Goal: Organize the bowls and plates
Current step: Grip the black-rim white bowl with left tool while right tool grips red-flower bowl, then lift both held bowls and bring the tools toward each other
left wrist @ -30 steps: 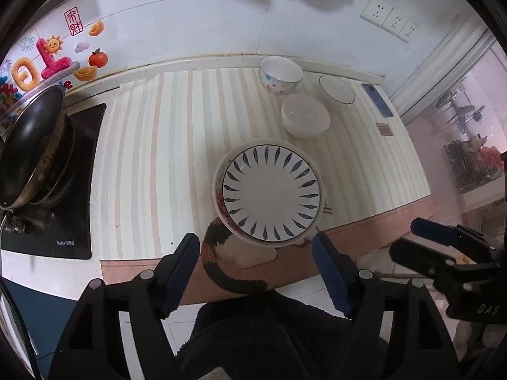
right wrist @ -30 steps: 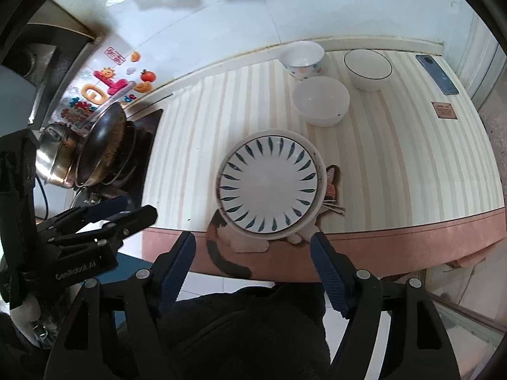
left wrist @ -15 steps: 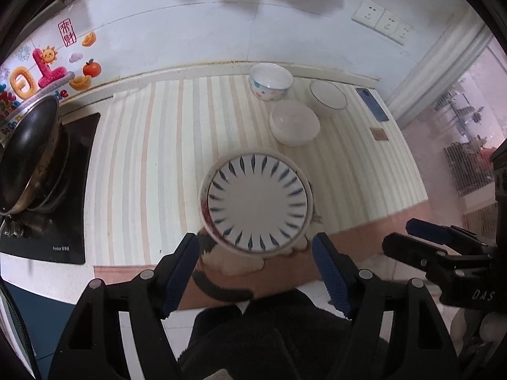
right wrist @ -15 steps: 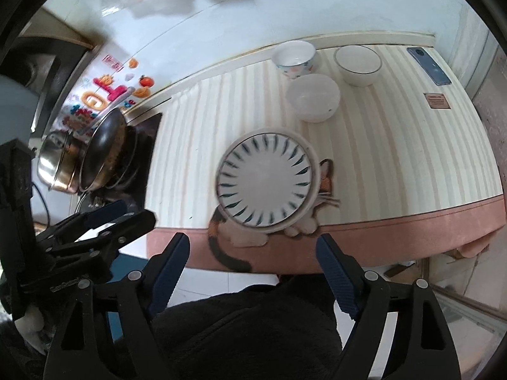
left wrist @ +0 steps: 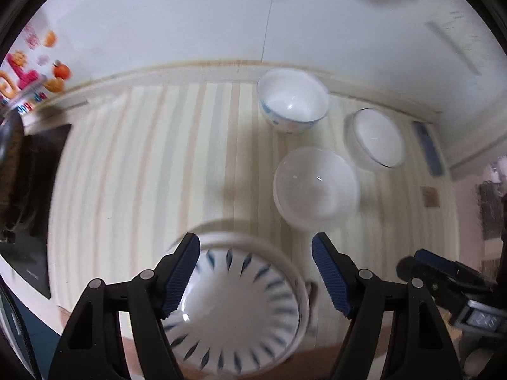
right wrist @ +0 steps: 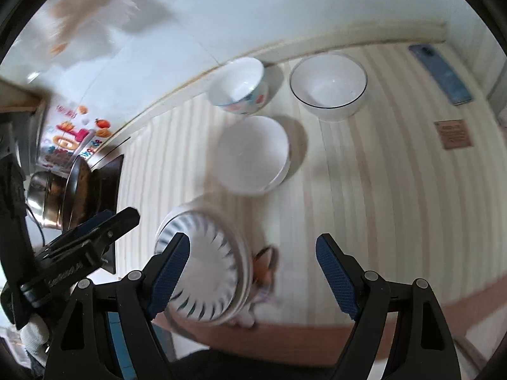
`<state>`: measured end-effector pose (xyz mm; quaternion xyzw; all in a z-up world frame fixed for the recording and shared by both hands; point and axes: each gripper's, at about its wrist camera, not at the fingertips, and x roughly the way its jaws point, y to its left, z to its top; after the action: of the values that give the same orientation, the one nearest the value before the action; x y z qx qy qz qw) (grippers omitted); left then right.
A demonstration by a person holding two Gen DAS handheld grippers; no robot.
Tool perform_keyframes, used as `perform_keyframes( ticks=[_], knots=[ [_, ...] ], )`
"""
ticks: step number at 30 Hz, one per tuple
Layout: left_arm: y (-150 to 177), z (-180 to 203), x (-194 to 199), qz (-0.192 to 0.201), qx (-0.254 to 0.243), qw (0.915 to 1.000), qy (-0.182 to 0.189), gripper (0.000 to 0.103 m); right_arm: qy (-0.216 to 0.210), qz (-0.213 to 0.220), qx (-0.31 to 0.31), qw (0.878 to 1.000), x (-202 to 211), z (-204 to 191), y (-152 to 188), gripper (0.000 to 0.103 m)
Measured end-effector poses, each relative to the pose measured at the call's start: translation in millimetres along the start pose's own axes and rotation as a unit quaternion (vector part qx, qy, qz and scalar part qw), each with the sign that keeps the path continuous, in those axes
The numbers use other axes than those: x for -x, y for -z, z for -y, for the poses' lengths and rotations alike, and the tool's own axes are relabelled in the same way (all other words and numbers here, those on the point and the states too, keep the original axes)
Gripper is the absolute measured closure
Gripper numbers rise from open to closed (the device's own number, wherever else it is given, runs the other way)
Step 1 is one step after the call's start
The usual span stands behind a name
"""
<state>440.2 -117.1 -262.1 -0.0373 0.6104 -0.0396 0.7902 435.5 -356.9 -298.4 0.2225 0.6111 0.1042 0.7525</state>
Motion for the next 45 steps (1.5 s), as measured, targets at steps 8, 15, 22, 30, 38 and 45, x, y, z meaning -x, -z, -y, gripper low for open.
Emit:
perform_keyframes(
  ticks=[8, 15, 22, 30, 38, 45],
  knots=[
    [-41.9, 3.9, -93.5, -0.073, 0.034, 0.9966, 0.017, 0.06, -0.044, -0.054, -0.02, 0.997, -86.1, 42.7, -74.2, 0.037],
    [-44.8, 15.8, -120.2, -0.086, 0.025, 0.9957, 0.026, 0.091, -0.041, -0.068, -0.017, 0.997, -133.8, 42.5, -85.5, 0.079],
    [-29.1, 24.0, -102.4, -0.066, 0.02, 0.9974, 0.022, 0.091, -0.025, -0.061, 0.004, 0.998, -131.0, 35.4, -82.9, 0.079],
    [1.1, 37.9, -58.6, -0.04, 0.004, 0.9985, 0.036, 0.091, -0.016, -0.036, 0.029, 0.999, -90.3, 35.3, -68.2, 0.079],
    [28.1, 63.9, -26.5, -0.027, -0.031, 0.9977, 0.054, 0.091, -0.016, -0.013, 0.028, 0.999, -34.3, 51.4, -33.4, 0.079],
    [47.4, 95.0, -37.2, -0.035, -0.063, 0.9958, 0.055, 0.091, -0.012, -0.012, 0.015, 1.0, -8.1, 80.1, 1.6, 0.079]
  ],
)
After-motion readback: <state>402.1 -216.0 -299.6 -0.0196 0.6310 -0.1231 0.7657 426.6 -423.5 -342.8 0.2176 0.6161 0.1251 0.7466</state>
